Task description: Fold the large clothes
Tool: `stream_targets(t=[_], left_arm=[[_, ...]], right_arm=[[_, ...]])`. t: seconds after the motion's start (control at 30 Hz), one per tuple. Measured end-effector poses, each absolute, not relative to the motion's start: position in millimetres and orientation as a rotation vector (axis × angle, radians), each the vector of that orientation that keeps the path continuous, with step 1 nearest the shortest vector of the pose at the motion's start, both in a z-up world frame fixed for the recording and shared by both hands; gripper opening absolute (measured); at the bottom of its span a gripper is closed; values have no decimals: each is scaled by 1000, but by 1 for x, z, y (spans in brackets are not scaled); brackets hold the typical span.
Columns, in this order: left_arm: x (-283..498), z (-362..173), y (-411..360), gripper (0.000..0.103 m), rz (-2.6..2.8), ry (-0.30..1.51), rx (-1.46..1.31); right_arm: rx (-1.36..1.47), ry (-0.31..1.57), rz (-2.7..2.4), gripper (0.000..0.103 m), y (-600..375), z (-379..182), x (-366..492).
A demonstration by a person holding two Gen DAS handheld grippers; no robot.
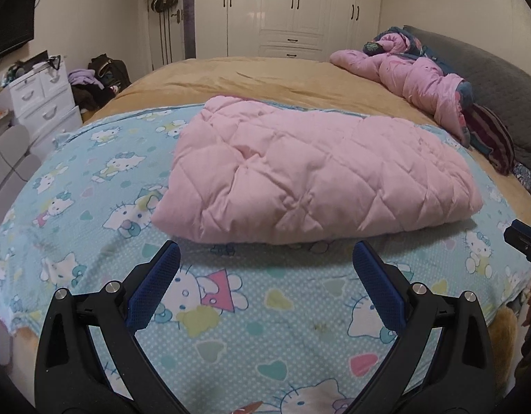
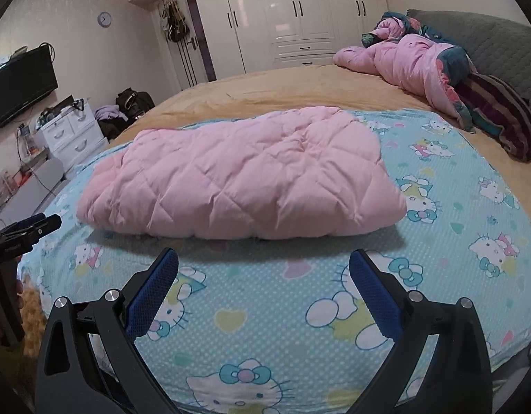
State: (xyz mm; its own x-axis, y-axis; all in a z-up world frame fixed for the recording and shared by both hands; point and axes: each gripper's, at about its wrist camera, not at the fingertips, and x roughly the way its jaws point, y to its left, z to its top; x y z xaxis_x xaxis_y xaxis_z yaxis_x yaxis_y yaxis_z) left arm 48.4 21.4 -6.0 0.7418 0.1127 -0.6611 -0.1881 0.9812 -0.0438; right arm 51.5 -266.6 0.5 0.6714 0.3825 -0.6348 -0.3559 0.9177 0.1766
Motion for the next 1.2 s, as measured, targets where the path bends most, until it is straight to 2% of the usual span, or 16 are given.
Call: stream_targets(t=[0.43, 1.2], left_arm=[[43, -5, 19, 94, 186, 709, -108], [41, 2, 16, 94, 201, 691, -73]], right_arm=[[-20, 660, 422, 99, -254, 13, 40], [5, 673, 453, 99, -251, 16, 40]])
